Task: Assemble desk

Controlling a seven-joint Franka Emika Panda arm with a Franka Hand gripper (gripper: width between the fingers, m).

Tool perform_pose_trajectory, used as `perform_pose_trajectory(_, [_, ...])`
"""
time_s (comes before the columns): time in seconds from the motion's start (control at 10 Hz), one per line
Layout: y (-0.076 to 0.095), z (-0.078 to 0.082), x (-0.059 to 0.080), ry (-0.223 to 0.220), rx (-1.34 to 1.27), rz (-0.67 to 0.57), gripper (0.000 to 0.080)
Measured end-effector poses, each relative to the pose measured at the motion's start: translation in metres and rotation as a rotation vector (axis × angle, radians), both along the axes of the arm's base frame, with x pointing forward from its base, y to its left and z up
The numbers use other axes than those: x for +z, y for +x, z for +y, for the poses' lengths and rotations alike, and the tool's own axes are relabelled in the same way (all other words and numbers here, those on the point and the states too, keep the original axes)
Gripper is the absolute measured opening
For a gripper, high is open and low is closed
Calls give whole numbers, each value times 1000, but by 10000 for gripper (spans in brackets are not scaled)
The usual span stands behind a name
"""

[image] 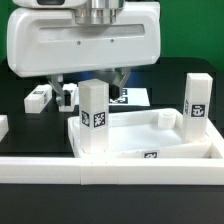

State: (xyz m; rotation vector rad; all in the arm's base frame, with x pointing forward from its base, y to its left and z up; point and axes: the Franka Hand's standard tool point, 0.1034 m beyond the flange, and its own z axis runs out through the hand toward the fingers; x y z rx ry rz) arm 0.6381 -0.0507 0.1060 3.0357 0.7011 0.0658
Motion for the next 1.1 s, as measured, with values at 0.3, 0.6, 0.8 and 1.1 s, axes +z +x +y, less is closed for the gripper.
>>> perform_pose_trajectory(0.3, [0, 0, -1, 1, -27, 1, 287])
perform_pose_trajectory(0.6, [0, -1, -1, 10, -187, 0, 287])
perform_pose_trajectory(0.8, [0, -3, -1, 26, -380, -4, 287])
perform_pose_trajectory(1.1, [0, -3, -2, 63, -737, -33, 287])
